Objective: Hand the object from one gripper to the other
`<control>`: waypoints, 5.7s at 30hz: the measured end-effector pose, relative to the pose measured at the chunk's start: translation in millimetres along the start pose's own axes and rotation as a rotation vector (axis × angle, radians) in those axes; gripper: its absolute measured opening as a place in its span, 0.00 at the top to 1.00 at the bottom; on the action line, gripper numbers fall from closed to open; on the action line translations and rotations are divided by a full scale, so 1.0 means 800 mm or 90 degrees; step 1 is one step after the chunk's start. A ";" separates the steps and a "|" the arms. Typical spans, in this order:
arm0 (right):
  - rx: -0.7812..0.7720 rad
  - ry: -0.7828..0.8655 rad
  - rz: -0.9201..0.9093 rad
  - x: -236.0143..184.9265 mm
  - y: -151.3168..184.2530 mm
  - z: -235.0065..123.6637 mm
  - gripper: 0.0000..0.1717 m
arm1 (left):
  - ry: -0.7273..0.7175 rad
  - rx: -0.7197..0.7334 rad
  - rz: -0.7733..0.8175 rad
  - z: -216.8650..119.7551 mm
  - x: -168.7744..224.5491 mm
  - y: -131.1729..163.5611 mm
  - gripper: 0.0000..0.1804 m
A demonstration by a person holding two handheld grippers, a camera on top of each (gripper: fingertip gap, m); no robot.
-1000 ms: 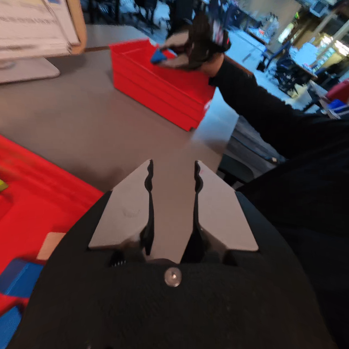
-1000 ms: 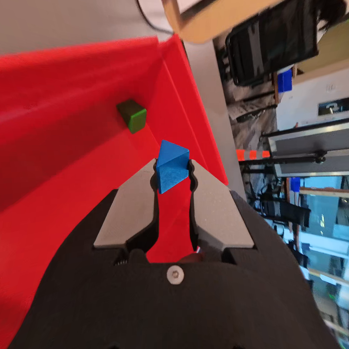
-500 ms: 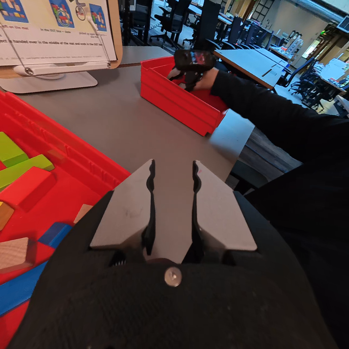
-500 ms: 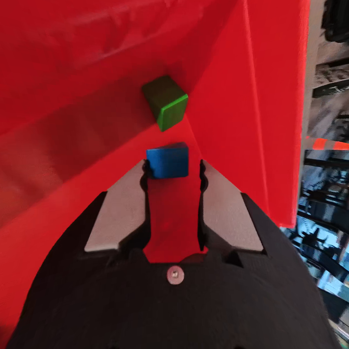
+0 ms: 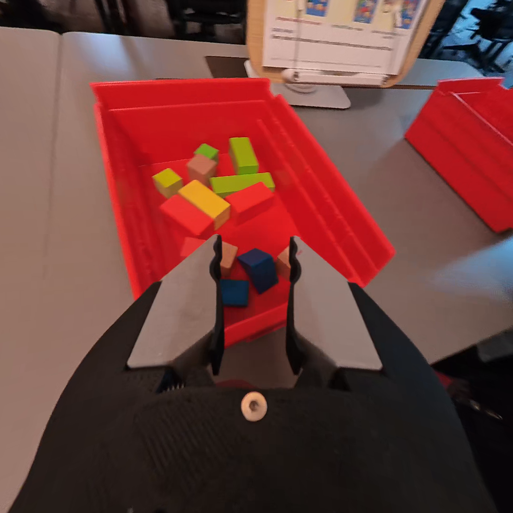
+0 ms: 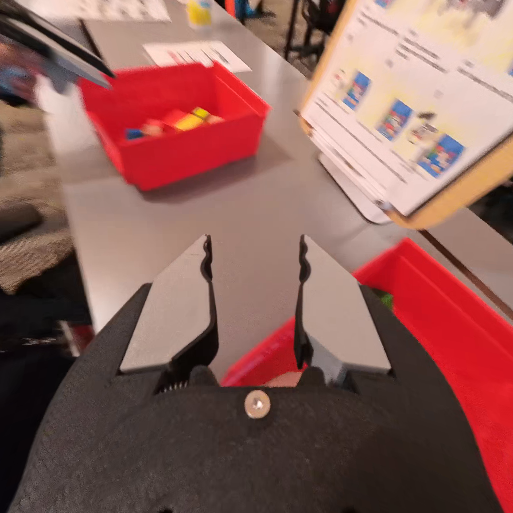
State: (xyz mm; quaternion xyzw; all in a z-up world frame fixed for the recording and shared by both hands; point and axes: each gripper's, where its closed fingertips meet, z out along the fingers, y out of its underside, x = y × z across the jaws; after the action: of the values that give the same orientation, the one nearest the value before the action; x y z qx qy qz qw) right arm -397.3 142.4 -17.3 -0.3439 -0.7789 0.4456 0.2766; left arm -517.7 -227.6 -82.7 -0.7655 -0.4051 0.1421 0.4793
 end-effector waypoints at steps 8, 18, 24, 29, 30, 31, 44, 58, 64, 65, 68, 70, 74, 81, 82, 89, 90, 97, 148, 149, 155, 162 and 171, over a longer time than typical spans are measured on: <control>0.080 -0.126 -0.029 -0.103 -0.032 0.005 0.65 | -0.014 -0.163 0.044 0.037 -0.023 0.024 0.75; 0.113 -0.125 0.012 -0.079 -0.021 -0.026 0.66 | 0.018 -0.487 0.255 0.087 -0.044 0.077 0.75; 0.120 -0.105 -0.015 -0.078 -0.023 -0.035 0.66 | -0.023 -0.577 0.353 0.084 -0.045 0.092 0.73; 0.104 -0.110 -0.049 -0.089 -0.018 -0.032 0.66 | -0.011 -0.584 0.375 0.081 -0.026 0.099 0.78; 0.101 -0.108 -0.056 -0.090 -0.017 -0.031 0.66 | -0.025 -0.596 0.378 0.080 -0.032 0.102 0.79; 0.100 -0.106 -0.061 -0.091 -0.017 -0.031 0.66 | -0.026 -0.604 0.371 0.082 -0.034 0.107 0.78; 0.100 -0.163 -0.014 -0.094 -0.010 -0.021 0.66 | -0.092 -0.457 0.369 0.084 -0.044 0.064 0.83; 0.119 -0.529 0.202 -0.186 -0.032 0.001 0.65 | 0.329 0.365 0.687 -0.011 0.363 -0.010 0.84; 0.119 -0.657 0.240 -0.217 -0.036 -0.002 0.67 | 0.399 0.466 0.635 -0.025 0.400 -0.014 0.83; 0.120 -0.688 0.253 -0.222 -0.038 -0.005 0.69 | 0.399 0.472 0.634 -0.024 0.401 -0.012 0.83; 0.121 -0.735 0.296 -0.227 -0.042 -0.004 0.72 | 0.391 0.487 0.644 -0.025 0.404 -0.010 0.83; 0.123 -0.753 0.331 -0.225 -0.044 0.000 0.75 | 0.380 0.489 0.656 -0.025 0.402 -0.010 0.83; 0.113 -0.756 0.367 -0.225 -0.042 0.012 0.82 | 0.346 0.479 0.695 -0.021 0.399 -0.008 0.84; 0.104 -0.716 0.347 -0.227 -0.038 0.024 0.82 | 0.318 0.451 0.696 -0.009 0.391 -0.002 0.83; 0.105 -0.703 0.341 -0.226 -0.038 0.026 0.82 | 0.315 0.437 0.685 -0.006 0.389 -0.001 0.83; 0.153 -0.524 0.311 -0.159 -0.039 0.023 0.83 | 0.303 0.384 0.569 0.003 0.355 -0.016 0.95; 0.162 -0.435 0.296 -0.125 -0.034 0.021 0.83 | 0.286 0.376 0.530 0.007 0.341 -0.023 1.00; -0.017 0.192 0.258 0.148 0.094 -0.026 0.82 | 0.239 0.060 0.323 0.088 0.256 0.025 1.00; 0.036 0.082 0.086 0.012 0.019 -0.055 0.77 | -0.026 -0.614 0.225 0.101 -0.062 0.107 0.87; 0.035 0.075 0.086 0.009 0.019 -0.054 0.77 | -0.038 -0.600 0.249 0.101 -0.063 0.103 0.87; 0.035 -0.026 0.077 -0.031 0.014 -0.033 0.77 | -0.144 -0.336 0.384 0.082 -0.040 0.022 0.87; 0.063 -0.211 0.058 -0.121 -0.013 0.002 0.74 | -0.014 0.034 0.566 0.042 0.164 -0.043 0.87; 0.095 -0.285 0.146 -0.157 -0.029 0.039 0.71 | 0.062 0.149 0.702 0.054 0.320 -0.022 0.87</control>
State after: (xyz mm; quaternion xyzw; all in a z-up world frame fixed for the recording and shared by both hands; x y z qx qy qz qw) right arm -350.5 19.6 -26.3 -0.3018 -0.7415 0.5951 0.0697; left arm -390.6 -3.4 -45.5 -0.8115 0.0957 0.3798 0.4338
